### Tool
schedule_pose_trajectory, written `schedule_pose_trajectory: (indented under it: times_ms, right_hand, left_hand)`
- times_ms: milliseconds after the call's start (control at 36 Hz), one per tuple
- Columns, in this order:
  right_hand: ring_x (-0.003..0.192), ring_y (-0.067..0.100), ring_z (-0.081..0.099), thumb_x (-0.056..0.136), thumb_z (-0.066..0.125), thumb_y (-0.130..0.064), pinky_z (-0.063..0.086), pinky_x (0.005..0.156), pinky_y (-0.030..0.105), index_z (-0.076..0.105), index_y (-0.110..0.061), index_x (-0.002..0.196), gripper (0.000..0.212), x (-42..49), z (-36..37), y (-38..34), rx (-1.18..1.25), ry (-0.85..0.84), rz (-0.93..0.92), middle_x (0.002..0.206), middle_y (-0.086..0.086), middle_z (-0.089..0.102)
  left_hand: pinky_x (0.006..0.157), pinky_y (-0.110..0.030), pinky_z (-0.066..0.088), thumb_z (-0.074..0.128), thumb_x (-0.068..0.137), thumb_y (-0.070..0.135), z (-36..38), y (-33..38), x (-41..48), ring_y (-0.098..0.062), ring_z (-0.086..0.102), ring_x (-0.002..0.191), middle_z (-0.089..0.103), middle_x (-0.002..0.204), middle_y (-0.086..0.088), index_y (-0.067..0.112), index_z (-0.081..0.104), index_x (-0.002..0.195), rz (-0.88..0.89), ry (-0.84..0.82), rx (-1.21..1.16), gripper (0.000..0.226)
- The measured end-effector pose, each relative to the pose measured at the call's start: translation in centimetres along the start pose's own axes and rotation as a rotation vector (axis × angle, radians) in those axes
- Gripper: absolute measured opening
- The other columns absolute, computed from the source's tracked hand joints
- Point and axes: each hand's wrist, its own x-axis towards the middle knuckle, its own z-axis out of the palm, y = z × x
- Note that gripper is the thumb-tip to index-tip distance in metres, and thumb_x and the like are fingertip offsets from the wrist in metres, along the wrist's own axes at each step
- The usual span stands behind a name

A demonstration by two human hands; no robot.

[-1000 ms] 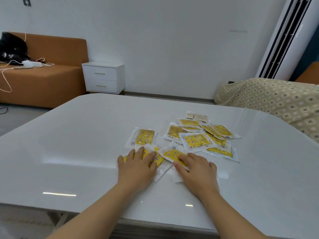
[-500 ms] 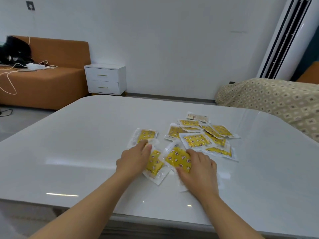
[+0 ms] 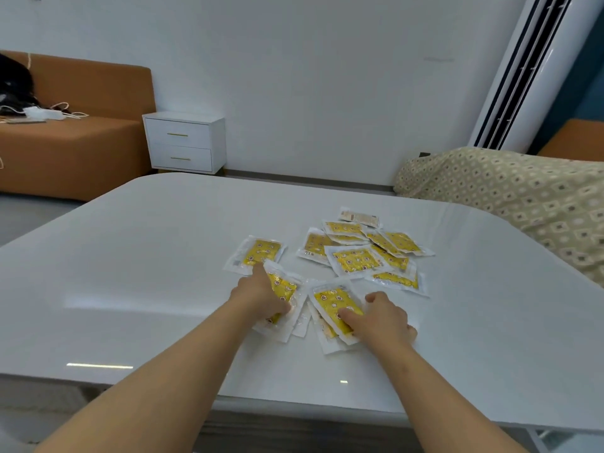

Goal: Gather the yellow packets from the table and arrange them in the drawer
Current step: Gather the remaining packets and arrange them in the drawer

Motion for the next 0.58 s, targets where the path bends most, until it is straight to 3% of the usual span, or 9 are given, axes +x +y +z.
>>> schedule_pose_trajectory:
  times_ms: [139,250,417,500,583]
  right_hand:
    - [0.128,0.027,0.04,0.082,0.066,-0.045,0.03,0.103,0.041,0.035,-0.018,0.134,0.067,0.6,0.2,-0.8,0.08,-0.123,0.033,0.133,0.004,0.048]
    - [0.109,0.027,0.056,0.072,0.075,-0.044,0.041,0.099,0.046,0.046,-0.02,0.103,0.049,1.3,1.0,-0.1,0.217,-0.148,0.035,0.112,0.005,0.06]
    - [0.097,0.028,0.063,0.076,0.073,-0.035,0.048,0.094,0.047,0.059,-0.014,0.099,0.034,0.5,0.7,0.9,0.462,-0.065,0.032,0.101,0.005,0.066]
    - [0.093,0.026,0.064,0.083,0.069,-0.025,0.052,0.088,0.041,0.061,-0.012,0.099,0.022,-0.3,0.1,1.3,0.614,-0.066,-0.003,0.1,0.006,0.066]
    - [0.078,0.017,0.063,0.088,0.064,-0.013,0.051,0.068,0.028,0.059,-0.016,0.089,0.006,-1.4,-0.9,1.8,0.772,-0.064,-0.056,0.09,0.003,0.066]
  left_hand:
    - [0.086,-0.029,0.041,0.076,0.076,0.031,-0.5,-0.2,-0.2,-0.026,0.046,0.121,0.047,0.132,-0.01,0.008,0.03,0.137,-0.046,-0.016,-0.101,0.08]
    - [0.087,-0.03,0.043,0.077,0.076,0.028,-0.7,-0.2,-0.5,-0.026,0.049,0.118,0.047,0.132,-0.011,0.005,0.036,0.134,-0.064,-0.055,-0.108,0.075]
    - [0.077,-0.032,0.044,0.079,0.073,0.017,-0.5,0.1,-1.3,-0.029,0.054,0.111,0.052,0.128,-0.014,0.004,0.045,0.131,-0.085,-0.136,-0.287,0.068]
    - [0.076,-0.034,0.049,0.076,0.075,0.011,-0.5,-0.3,-1.8,-0.029,0.061,0.095,0.061,0.111,-0.014,0.004,0.057,0.117,-0.074,-0.15,-0.475,0.046]
    - [0.064,-0.03,0.049,0.069,0.081,0.008,-0.7,-1.1,-3.3,-0.022,0.061,0.076,0.065,0.088,-0.008,0.011,0.062,0.095,-0.035,-0.183,-0.699,0.016]
